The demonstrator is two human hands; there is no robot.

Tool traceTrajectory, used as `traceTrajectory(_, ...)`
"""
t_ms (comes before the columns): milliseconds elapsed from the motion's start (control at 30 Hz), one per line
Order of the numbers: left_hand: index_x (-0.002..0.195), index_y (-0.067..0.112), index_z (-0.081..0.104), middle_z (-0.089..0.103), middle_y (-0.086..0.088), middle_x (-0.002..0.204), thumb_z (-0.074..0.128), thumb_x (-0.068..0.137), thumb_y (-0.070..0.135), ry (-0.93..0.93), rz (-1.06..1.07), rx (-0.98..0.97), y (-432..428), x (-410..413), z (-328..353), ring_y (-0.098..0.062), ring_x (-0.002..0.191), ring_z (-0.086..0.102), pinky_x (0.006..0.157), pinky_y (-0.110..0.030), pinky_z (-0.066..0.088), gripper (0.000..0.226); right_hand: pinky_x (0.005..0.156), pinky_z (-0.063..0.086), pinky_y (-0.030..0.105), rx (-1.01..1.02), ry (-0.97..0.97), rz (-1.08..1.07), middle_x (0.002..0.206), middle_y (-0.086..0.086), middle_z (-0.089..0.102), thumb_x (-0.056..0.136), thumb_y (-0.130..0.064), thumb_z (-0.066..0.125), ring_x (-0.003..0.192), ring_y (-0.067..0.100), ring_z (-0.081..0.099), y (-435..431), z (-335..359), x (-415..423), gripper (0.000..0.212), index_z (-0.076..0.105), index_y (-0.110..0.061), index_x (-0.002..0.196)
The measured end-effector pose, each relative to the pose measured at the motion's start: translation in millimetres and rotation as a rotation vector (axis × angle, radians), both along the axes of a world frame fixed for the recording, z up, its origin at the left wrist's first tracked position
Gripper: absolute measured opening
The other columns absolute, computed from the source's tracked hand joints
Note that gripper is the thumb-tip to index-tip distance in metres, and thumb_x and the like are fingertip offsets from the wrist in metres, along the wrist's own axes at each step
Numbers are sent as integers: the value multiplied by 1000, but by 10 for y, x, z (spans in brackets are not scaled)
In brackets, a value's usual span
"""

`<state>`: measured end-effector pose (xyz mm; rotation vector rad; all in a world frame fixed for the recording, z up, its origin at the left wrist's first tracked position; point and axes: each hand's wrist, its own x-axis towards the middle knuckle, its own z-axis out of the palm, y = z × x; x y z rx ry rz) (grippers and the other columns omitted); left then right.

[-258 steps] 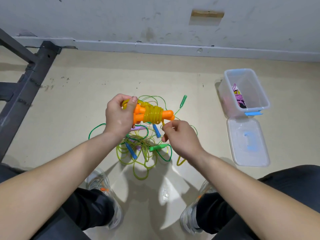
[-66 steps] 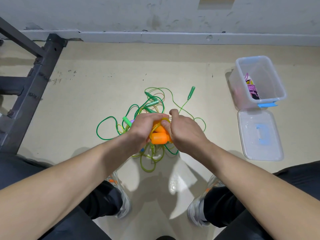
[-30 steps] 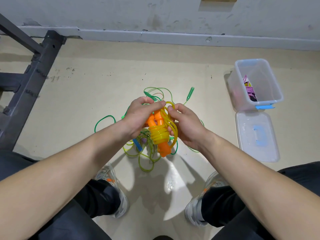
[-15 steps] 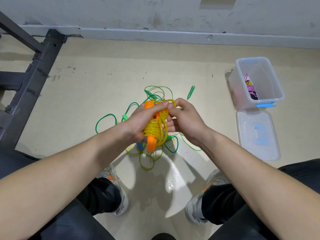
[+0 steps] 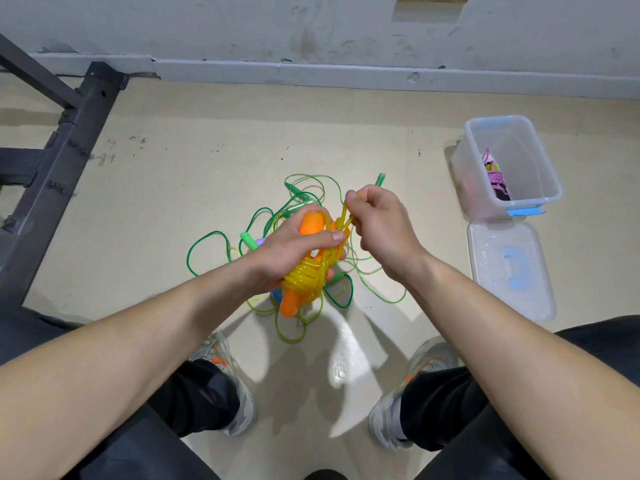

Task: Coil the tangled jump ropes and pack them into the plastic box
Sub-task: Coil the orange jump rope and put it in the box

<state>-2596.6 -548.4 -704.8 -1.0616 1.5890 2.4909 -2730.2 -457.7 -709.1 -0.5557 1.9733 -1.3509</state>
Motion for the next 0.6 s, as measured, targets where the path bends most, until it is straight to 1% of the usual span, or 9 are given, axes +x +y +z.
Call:
traceTrajectory(100,112,19,45,65,-24,91,69,89,16,15,-48,16,59,-16,-13,-28,59,63,54,-34,52,33,59,38,36,6,20,-100,61,-2,47,95,-36,56,58,18,43,-9,-17,-28,34,48,-19,67)
traceTrajectory(200,114,18,44,64,-24,89,66,93,9,16,-32,13,117,-44,-30,-27,58,63,51,-33,53,31,63,40,39,17,-22,-215,54,-8,44,89,-36,59,59,21,43,-17,-61,-52,35,47,-21,60)
traceTrajectory(333,113,18,44,64,-23,91,68,92,8,12,-57,-20,149,-80,-95,-28,59,64,53,-35,54,33,62,44,39,19,-40,-299,57,-5,46,92,-31,62,61,21,46,-27,-97,-122,34,49,-18,63)
traceTrajectory(400,113,16,45,64,-23,92,72,90,9,-7,-80,-83,127,-99,-136,-31,62,64,55,-37,55,36,59,47,39,18,-59,-333,58,-3,45,94,-28,62,59,21,46,-34,-139,-111,36,48,-17,62)
traceTrajectory(467,114,13,45,62,-24,92,79,84,9,-15,-86,-154,103,-99,-174,-33,66,63,56,-38,55,45,63,51,44,28,-47,-344,57,-4,45,94,-29,61,59,21,47,-42,-186,-61,36,46,-18,63)
traceTrajectory(500,114,13,45,61,-25,94,82,81,11,-10,-73,-155,107,-116,-188,-34,67,64,57,-38,55,50,63,50,44,19,-46,-333,56,-6,44,94,-29,60,59,19,46,-49,-180,-59,36,45,-19,63)
traceTrajectory(567,117,15,44,62,-26,98,85,74,16,17,-47,-105,121,-165,-190,-35,67,65,59,-40,55,59,58,42,36,-29,-107,-283,53,-8,41,96,-29,61,54,16,41,-49,-137,-127,37,45,-21,63)
traceTrajectory(600,119,15,43,63,-26,98,85,73,15,32,-48,-92,117,-196,-183,-35,67,65,60,-42,56,62,54,38,31,-64,-156,-251,52,-8,39,97,-27,61,51,14,39,-32,-93,-174,37,45,-21,64)
